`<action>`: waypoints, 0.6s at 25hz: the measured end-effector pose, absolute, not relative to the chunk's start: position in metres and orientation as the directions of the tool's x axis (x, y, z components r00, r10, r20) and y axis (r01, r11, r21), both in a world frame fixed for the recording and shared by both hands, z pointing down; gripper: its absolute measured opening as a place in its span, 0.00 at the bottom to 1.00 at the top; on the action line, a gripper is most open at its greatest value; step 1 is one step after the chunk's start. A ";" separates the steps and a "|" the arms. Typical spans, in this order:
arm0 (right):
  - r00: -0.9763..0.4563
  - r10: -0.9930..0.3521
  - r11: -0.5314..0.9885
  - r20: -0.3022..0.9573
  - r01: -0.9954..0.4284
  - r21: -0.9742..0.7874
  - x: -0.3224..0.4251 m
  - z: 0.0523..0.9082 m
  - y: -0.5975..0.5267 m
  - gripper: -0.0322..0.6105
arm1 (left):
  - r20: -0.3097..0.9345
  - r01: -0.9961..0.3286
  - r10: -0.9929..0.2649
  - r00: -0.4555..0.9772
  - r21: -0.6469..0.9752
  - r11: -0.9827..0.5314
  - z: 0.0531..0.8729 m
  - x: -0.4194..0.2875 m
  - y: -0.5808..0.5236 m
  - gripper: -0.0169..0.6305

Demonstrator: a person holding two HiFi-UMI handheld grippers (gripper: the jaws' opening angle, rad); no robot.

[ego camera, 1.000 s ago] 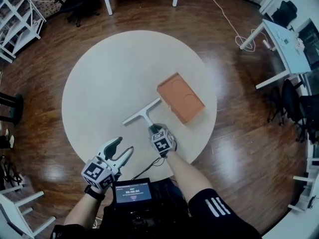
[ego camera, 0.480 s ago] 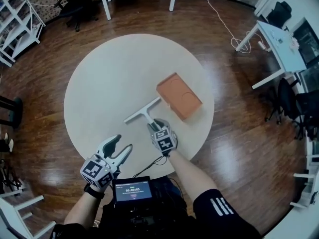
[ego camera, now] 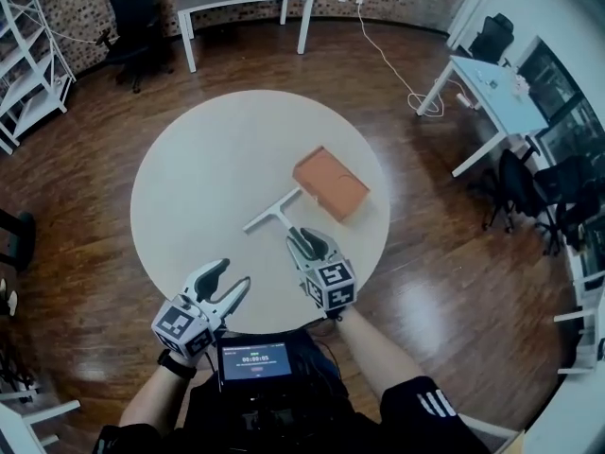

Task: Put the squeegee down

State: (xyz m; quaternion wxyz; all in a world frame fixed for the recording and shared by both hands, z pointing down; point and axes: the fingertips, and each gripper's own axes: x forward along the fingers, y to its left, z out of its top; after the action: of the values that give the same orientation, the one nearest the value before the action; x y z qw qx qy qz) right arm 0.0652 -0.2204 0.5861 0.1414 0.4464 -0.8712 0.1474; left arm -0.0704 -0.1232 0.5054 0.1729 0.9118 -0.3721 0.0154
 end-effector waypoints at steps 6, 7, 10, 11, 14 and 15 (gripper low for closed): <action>-0.515 -0.802 0.509 0.303 -0.854 -0.105 0.062 0.528 -0.140 0.32 | 0.121 -0.635 -0.632 0.766 0.299 -0.712 0.494 -0.095 -0.067 0.40; -0.511 -0.806 0.505 0.300 -0.857 -0.102 0.061 0.522 -0.126 0.32 | 0.122 -0.627 -0.623 0.773 0.299 -0.719 0.491 -0.097 -0.058 0.40; -0.504 -0.811 0.497 0.297 -0.862 -0.105 0.056 0.513 -0.091 0.32 | 0.120 -0.603 -0.598 0.792 0.300 -0.739 0.484 -0.101 -0.037 0.40; -0.502 -0.812 0.492 0.296 -0.863 -0.114 0.057 0.512 -0.081 0.32 | 0.114 -0.598 -0.594 0.796 0.301 -0.743 0.486 -0.102 -0.032 0.40; -0.497 -0.815 0.474 0.298 -0.868 -0.150 0.060 0.511 -0.054 0.32 | 0.092 -0.584 -0.588 0.804 0.308 -0.751 0.493 -0.103 -0.018 0.40; -0.494 -0.817 0.467 0.298 -0.870 -0.161 0.061 0.511 -0.046 0.32 | 0.090 -0.579 -0.583 0.807 0.309 -0.754 0.492 -0.103 -0.013 0.40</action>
State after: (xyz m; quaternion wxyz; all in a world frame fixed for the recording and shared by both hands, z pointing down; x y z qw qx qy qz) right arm 0.0614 -0.0460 0.5107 0.0898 0.4950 -0.8518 0.1464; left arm -0.1028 -0.0135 0.4919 0.1630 0.9365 -0.3103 -0.0058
